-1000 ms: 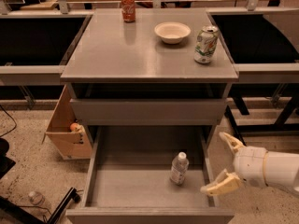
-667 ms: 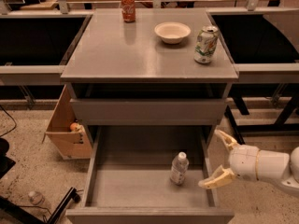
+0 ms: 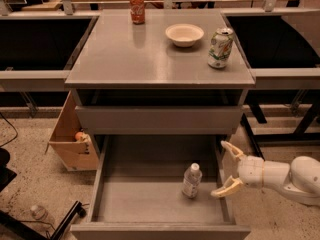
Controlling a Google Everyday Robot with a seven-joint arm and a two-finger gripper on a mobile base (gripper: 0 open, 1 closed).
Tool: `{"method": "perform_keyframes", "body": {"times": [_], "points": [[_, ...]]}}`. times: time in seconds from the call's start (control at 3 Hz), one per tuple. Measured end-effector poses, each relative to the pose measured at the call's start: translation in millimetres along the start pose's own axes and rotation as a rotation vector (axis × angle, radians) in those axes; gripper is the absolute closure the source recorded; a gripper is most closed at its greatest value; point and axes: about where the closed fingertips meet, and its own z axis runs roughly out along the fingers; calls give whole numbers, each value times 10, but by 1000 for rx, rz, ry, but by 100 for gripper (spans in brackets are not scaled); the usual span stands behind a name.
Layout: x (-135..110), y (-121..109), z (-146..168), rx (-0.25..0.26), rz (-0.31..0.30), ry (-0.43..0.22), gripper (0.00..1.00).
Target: Pick blue plastic bottle from middle drawer and place on counter
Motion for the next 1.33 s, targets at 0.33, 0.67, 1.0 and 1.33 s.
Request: {"method": "perform_keyframes", "body": {"times": [0.33, 0.67, 1.0, 1.33], "points": [[231, 17, 170, -34, 3, -20, 0], [442, 38, 319, -60, 14, -25, 0], [553, 184, 510, -93, 47, -49, 0], [653, 298, 794, -131, 112, -66, 0]]}}
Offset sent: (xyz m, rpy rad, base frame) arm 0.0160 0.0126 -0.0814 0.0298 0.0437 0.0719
